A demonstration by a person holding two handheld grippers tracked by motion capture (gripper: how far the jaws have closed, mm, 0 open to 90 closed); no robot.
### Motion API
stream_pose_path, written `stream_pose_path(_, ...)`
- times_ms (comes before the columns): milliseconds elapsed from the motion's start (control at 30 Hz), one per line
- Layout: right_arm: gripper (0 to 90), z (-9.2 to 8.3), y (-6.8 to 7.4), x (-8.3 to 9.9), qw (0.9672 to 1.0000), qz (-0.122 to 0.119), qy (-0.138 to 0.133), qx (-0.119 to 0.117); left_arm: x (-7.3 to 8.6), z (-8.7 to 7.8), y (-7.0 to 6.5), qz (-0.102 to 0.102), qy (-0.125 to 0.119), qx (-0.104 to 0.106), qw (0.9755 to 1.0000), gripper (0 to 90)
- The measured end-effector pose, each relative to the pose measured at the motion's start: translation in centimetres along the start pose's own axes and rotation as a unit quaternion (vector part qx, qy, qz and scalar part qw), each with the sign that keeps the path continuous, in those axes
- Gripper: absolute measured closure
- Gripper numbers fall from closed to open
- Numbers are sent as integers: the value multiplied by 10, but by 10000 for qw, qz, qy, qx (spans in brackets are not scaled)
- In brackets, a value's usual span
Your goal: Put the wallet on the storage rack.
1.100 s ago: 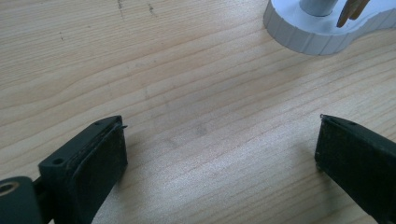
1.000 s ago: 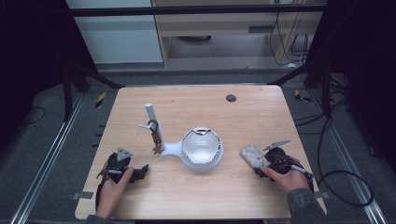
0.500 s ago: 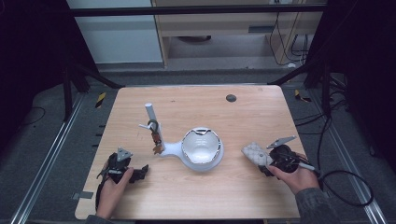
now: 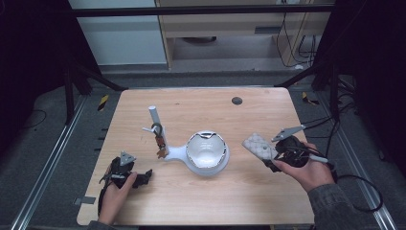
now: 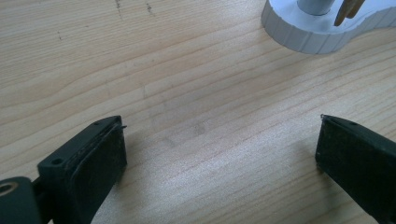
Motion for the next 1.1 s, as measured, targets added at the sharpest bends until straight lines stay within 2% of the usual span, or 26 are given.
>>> stream_pose_path(467,320,-15,21,-21,9987,-491,135,-80,1,0,-1,-13,-1,9,10000,10)
stream_pose_path(933,321,-16,41,-34,9963,-812,199,-202,1,0,-1,-10,0,10,10000,10)
stream_pose_path(1100,321,-15,53,-41,9947,-961,252,-273,1,0,-1,-10,1,11,10000,9)
Point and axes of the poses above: each handheld gripper's, and its own axes: z roughly forward along the jaws, x roughly out of its underside, y roughly to its left, the point moved 4 cm from there along z, roughly forward along the jaws, and after that the axes turned 14 degrees about y, right-handed, at the moved point
